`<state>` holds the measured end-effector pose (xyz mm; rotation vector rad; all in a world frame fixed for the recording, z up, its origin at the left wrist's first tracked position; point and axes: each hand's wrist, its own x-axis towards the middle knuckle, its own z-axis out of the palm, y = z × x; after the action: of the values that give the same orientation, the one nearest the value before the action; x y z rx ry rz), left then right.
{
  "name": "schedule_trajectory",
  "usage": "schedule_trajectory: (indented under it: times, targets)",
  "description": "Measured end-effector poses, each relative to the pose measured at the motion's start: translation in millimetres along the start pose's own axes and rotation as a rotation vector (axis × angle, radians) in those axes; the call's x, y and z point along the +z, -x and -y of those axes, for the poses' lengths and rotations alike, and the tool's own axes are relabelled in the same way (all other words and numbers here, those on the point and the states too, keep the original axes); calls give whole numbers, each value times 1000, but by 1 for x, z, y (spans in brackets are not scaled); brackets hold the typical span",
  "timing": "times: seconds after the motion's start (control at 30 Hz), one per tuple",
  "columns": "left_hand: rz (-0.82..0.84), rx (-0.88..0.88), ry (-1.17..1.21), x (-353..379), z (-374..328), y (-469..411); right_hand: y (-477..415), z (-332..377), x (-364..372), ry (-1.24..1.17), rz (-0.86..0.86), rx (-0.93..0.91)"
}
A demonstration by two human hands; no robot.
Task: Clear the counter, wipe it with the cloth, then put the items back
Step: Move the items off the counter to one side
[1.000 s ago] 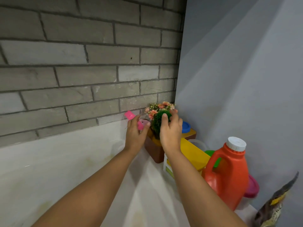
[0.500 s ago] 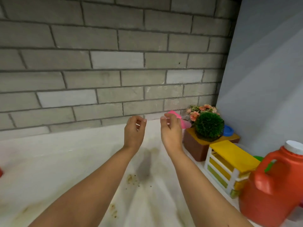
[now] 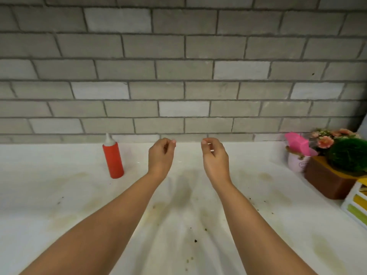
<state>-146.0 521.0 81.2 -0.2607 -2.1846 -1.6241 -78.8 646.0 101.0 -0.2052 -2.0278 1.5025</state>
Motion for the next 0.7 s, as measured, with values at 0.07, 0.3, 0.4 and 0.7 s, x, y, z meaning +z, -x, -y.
schedule_trajectory:
  times: [0.07, 0.3, 0.4, 0.7]
  targets:
    - [-29, 10, -70, -27, 9, -5, 8, 5, 18, 1, 56, 11]
    - [-106, -133, -222, -94, 54, -19, 12, 17, 60, 70, 418, 108]
    - [-100, -269, -316, -116, 71, -24, 22, 12, 77, 111, 582, 165]
    - [-110, -357, -281, -149, 114, -64, 25, -5, 116, 234, 729, 289]
